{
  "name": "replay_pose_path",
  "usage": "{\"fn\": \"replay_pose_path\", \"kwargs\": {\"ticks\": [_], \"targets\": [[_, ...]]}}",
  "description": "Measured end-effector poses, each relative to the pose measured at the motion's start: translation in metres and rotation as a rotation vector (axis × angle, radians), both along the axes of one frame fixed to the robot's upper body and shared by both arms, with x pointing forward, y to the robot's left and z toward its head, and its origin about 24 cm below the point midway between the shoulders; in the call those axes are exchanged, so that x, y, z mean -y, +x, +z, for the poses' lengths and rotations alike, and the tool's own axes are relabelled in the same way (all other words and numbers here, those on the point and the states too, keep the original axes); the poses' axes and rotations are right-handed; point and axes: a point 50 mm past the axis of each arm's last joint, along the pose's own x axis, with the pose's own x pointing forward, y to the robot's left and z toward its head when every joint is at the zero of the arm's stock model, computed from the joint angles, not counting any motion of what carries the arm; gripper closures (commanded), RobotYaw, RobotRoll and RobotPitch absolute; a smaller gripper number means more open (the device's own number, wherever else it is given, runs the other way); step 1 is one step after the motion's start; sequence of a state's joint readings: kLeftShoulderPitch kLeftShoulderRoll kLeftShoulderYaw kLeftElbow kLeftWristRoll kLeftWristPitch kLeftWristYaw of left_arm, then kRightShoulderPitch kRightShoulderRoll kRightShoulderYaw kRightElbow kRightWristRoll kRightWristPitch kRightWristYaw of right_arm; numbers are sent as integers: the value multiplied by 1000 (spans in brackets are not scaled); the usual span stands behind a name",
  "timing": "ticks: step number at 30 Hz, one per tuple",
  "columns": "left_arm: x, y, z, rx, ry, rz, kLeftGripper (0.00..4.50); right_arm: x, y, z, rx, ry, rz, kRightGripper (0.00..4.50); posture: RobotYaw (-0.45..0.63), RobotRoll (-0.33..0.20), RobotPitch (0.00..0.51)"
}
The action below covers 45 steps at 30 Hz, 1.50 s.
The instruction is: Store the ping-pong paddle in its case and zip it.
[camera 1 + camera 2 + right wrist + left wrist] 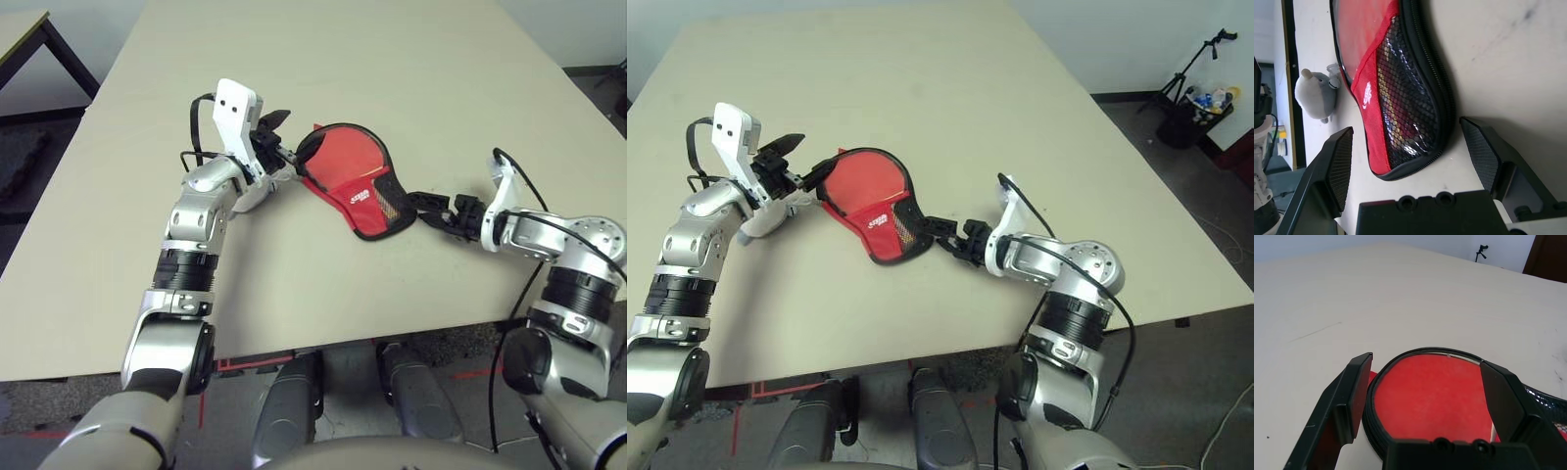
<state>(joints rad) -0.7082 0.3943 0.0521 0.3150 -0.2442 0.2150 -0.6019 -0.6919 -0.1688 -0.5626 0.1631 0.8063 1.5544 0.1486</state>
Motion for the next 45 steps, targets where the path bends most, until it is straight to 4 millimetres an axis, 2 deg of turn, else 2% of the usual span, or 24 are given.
{"fn": "replay_pose_path", "kwargs": {"ticks": [15, 18, 27, 30, 45], "targets": [[-3, 1, 1, 9, -14, 23, 0, -21, 11, -4, -1, 41, 43, 17, 30, 0, 196], [-3, 1, 0, 7, -15, 26, 0, -23, 12, -4, 2, 34, 51, 538, 32, 0, 194], [-4, 1, 0, 8, -20, 34, 0, -33, 9, -14, -38, 20, 96, 3437, 31, 0, 200], [-4, 1, 0, 6, -22, 36, 0, -34, 8, -10, -23, 21, 114, 4359, 29, 0, 202], [-2, 0, -8, -19, -34, 32, 0, -21, -5, -11, 5, -35, 93, 4448, 18, 0, 209]]}}
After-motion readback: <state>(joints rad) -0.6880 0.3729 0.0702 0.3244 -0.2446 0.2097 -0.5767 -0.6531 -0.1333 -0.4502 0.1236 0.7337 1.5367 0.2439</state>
